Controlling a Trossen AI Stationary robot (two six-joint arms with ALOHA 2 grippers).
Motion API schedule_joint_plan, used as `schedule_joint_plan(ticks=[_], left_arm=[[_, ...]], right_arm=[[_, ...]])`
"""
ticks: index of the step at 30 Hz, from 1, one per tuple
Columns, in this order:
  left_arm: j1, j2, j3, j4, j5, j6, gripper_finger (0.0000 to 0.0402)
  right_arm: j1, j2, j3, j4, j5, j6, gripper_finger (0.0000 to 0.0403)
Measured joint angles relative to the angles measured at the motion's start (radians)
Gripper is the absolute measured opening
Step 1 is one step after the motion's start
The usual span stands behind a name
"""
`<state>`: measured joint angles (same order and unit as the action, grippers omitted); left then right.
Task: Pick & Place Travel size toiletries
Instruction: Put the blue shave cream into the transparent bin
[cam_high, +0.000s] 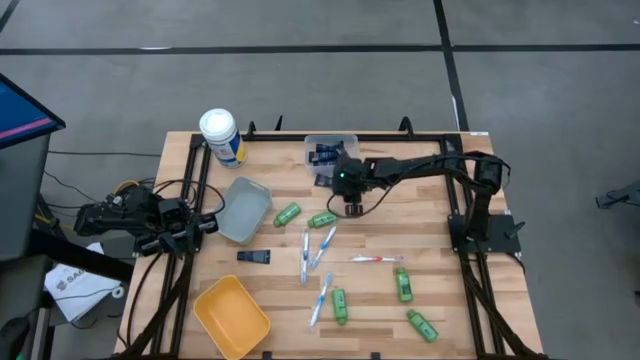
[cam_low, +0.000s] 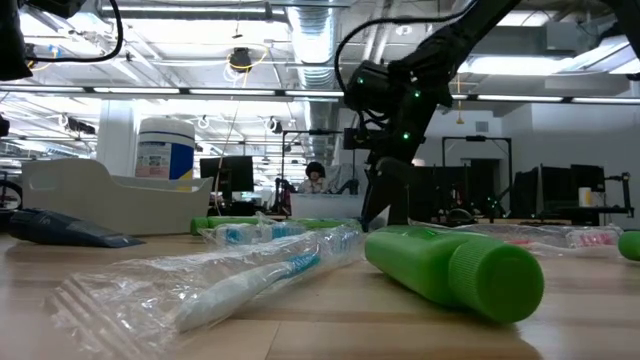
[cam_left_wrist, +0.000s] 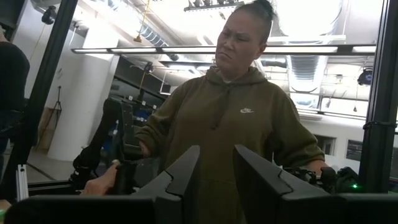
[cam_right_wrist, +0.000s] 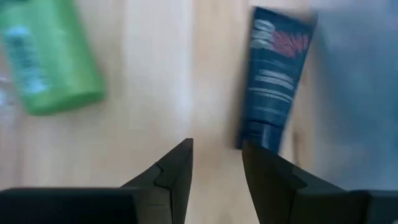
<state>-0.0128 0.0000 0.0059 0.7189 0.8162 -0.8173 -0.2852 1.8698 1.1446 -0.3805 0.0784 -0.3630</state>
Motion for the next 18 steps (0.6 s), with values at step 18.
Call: schedule_joint_plan(ticks=[18], left_arm=[[0.0,0.0,0.0,0.0,0.0,0.0,0.0092]], right_arm=[[-0.022,0.0,0.111,-0.106,0.027,0.13,0.024]])
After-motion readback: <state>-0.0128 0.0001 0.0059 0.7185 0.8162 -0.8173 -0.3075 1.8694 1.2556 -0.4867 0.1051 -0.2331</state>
